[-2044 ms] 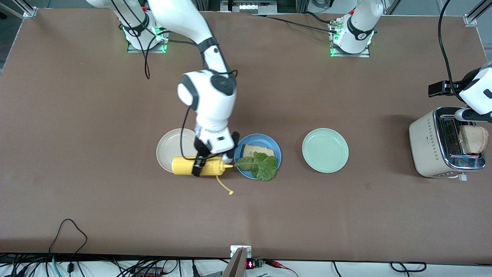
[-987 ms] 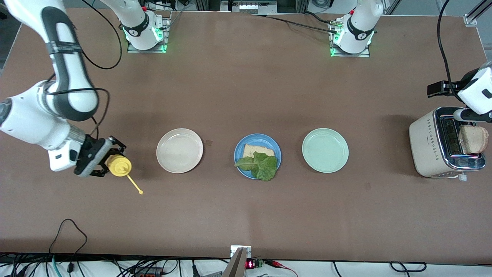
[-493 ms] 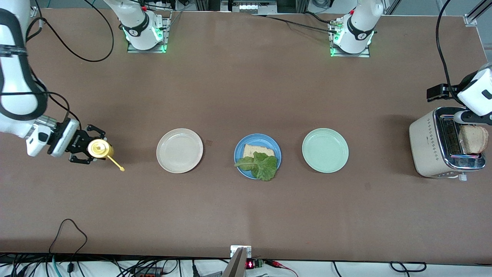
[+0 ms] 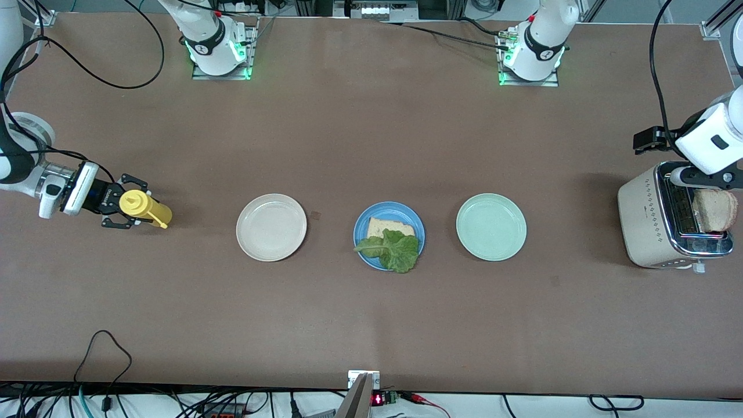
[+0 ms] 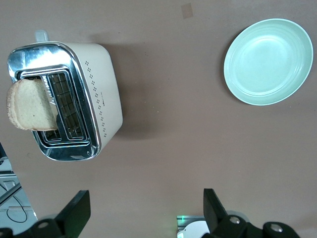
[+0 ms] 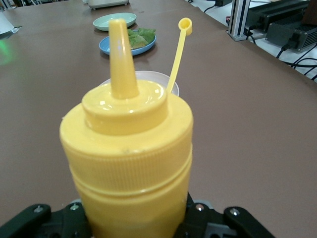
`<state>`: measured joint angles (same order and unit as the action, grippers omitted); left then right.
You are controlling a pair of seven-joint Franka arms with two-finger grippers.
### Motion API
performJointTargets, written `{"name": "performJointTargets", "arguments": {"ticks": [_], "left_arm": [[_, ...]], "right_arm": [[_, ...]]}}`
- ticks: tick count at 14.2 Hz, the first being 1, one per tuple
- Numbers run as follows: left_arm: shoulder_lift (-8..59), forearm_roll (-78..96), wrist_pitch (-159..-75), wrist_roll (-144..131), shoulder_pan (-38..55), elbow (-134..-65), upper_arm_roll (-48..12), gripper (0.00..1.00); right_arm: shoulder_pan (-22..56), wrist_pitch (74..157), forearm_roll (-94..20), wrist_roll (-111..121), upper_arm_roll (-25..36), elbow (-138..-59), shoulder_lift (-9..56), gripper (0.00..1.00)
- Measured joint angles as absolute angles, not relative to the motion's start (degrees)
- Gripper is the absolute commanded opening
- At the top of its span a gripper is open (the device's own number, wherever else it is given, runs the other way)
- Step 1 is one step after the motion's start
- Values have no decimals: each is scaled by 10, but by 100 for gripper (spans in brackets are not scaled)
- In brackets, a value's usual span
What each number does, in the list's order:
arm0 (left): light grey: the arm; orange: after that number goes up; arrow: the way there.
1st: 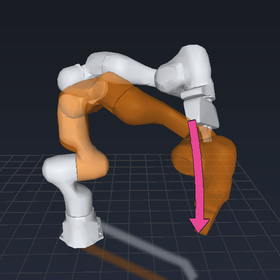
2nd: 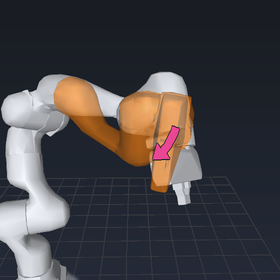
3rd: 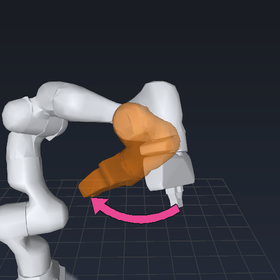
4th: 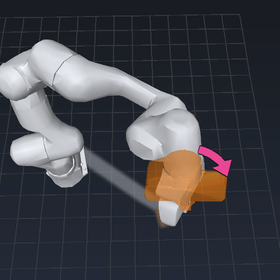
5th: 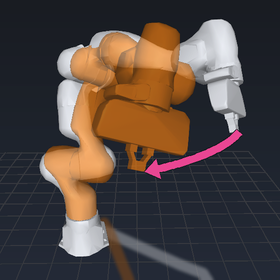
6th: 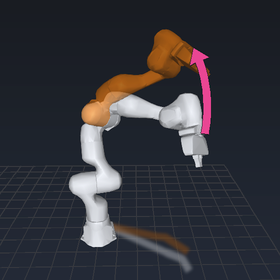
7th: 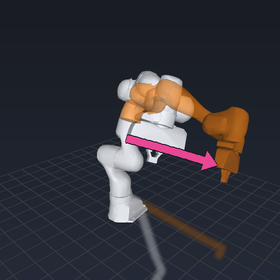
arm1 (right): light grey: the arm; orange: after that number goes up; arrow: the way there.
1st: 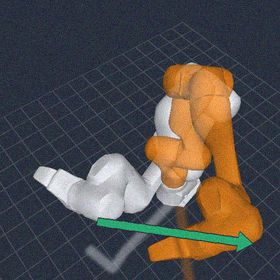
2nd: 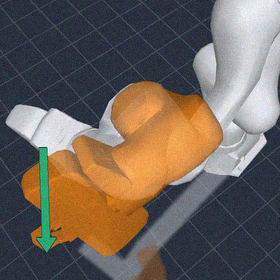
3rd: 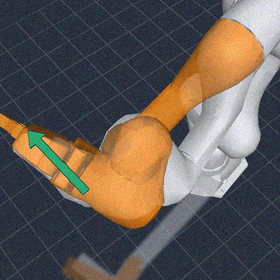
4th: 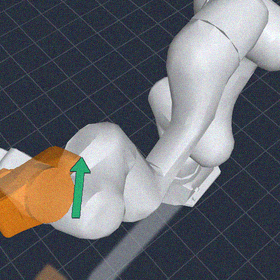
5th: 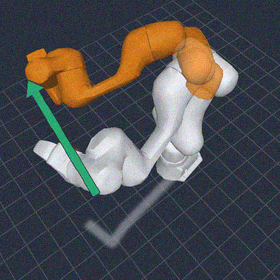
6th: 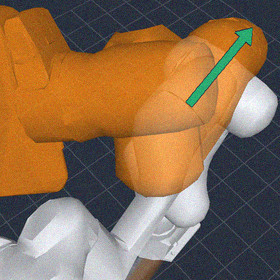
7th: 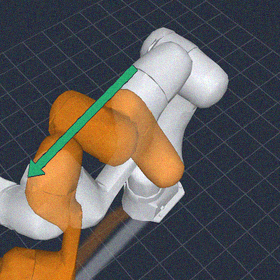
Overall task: Make sandwich in blue plate with both arms
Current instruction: 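Return the mustard bottle to its spot with the right gripper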
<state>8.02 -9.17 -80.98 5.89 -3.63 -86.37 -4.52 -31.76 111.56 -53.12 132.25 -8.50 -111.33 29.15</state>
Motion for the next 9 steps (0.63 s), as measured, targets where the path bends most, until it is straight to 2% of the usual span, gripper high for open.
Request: {"name": "performJointTargets", "arguments": {"ticks": [9], "left_arm": [[80,-92,-811,59,-41,-864,-44,100]], "right_arm": [[-407,1099,-539,1418,-93,-1112,344,0]]}}
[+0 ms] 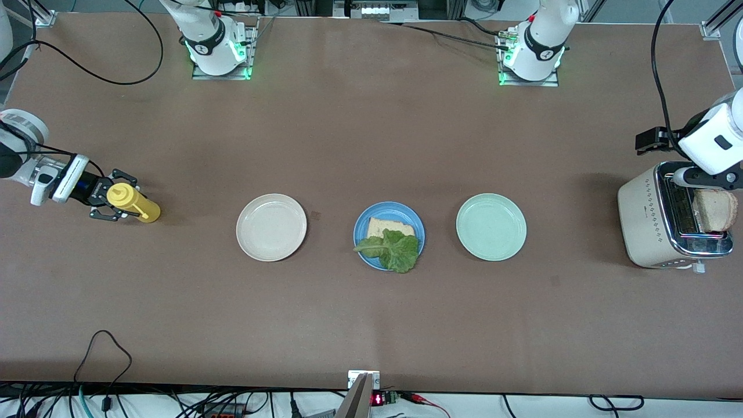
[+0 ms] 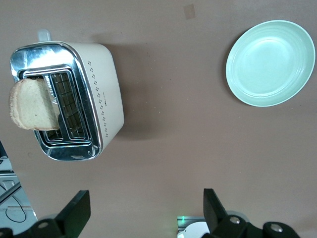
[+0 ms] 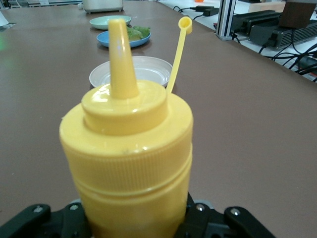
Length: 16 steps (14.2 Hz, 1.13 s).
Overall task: Make sandwich in blue plate with both arms
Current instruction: 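Return the mustard bottle to its spot with the right gripper, then release the bottle with the right gripper while the left gripper reaches the toaster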
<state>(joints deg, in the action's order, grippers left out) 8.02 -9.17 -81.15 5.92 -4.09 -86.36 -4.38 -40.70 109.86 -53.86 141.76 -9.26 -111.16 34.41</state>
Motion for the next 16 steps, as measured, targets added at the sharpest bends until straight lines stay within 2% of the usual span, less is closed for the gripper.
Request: {"name": "performJointTargets", "arguments": {"ticks": [2,3,4,8,12,14,16], "left_arm": [[80,-92,-813,65,-44,-861,-39,100],[80,-93,-816,82,-52,-857,-36,100],[80,-93,-827,108,-69,-855,-33,100],[94,-94,-912,248,-166,-854,-26,100],[148,-93,-1030,332,-236,-855,-25,100],[185,-77,-1050,337,-253,-855,-25,100],[216,-48,-1052,358,-265,-856,-26,95]], "right_arm": [[-414,1094,-540,1418,-97,-1111,347,4],[-415,1092,-540,1418,-97,-1111,348,55],[-415,1090,-541,1418,-97,-1111,349,100],[-421,1087,-544,1415,-97,-1111,350,100],[-441,1088,-526,1415,-97,-1102,350,100],[-450,1095,-484,1405,-97,-1091,350,100],[-460,1113,-427,1382,-97,-1076,346,100]]}}
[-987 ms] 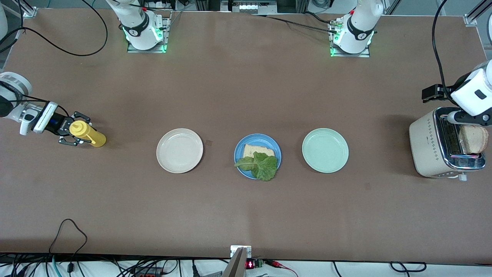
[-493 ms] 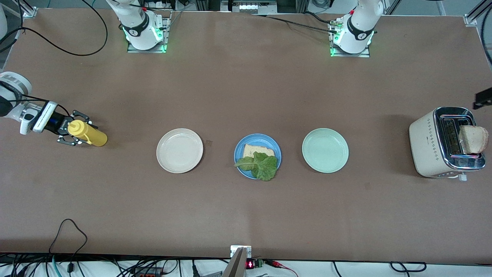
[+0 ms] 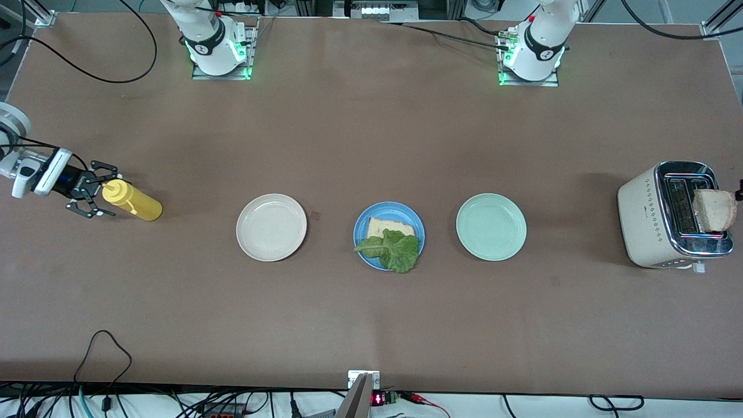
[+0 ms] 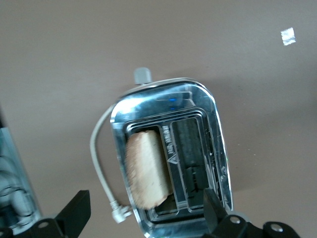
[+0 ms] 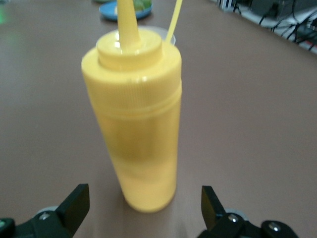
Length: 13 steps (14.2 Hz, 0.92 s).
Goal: Make sandwich in blue plate with both arms
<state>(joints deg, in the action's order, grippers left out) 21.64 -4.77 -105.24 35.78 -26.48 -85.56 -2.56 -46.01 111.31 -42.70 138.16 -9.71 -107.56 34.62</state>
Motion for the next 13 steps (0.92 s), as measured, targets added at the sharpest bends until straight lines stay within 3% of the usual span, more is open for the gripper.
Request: {"name": "performJointTargets", "arguments": {"ticks": [1,3,5,7,8,13], "left_arm": [[230,-41,-1054,371,-270,-856,-26,90],[252,-37,-1054,389,-288,-857,-26,48],[262,-36,-1054,397,-302,-863,-26,30],[264,-36,-1054,397,-305,-868,-27,5],[264,-36,-1055,397,-304,-868,-29,1],[266,-36,-1072,397,-300,-865,-35,1]], "right_arm": [[-464,1120,-393,1358,-97,-1067,339,100],[-465,1121,-319,1273,-99,-1047,304,100],[-452,1112,-270,1173,-107,-1032,252,100],[-410,1101,-235,1051,-112,-1022,193,100],[-379,1100,-212,978,-112,-1021,165,100],[-227,1099,-111,602,-113,-1023,89,100]]}}
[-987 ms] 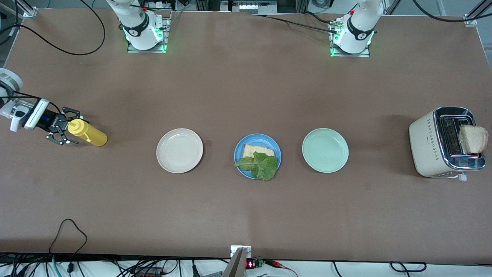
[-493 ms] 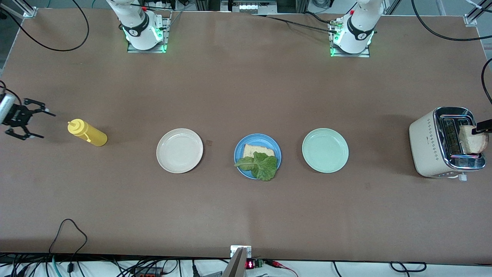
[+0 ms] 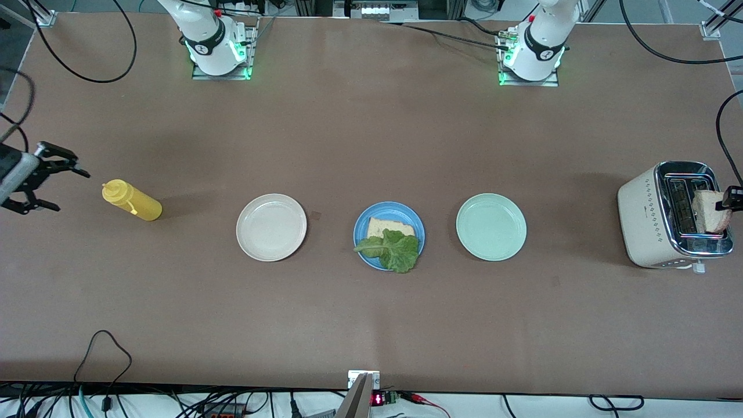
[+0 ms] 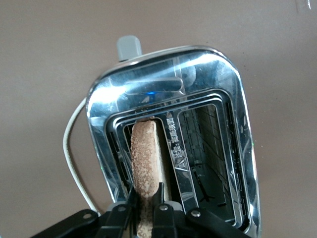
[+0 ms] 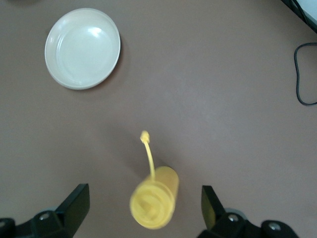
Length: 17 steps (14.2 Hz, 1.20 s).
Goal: Make sandwich in blue plate with both arms
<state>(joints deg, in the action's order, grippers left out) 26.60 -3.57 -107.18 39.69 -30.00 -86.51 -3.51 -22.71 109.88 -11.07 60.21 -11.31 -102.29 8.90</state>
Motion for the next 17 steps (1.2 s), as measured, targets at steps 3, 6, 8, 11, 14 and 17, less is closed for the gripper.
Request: {"name": "performJointTargets", "arguments": {"ticks": [3,6,8,11,14,17], "left_arm": [[250,-36,-1060,399,-300,-842,-44,1],[190,-36,-1000,399,-297,-827,-68,1],[154,-35,-951,398,-295,-828,-92,1],[146,-32,-885,368,-293,-830,-153,1],[161,-9,-835,326,-288,-845,-244,1],[198,34,-832,254,-248,-855,-299,1]], "right_arm": [[-170,1098,-101,416,-113,-1027,81,100],[-128,1096,-100,257,-112,-1034,82,100],[-91,1094,-97,148,-101,-1035,82,100],[27,1078,-32,48,-9,-1024,81,100],[66,1030,-3,34,57,-968,77,100],[28,979,-1,33,81,-916,75,100]]}}
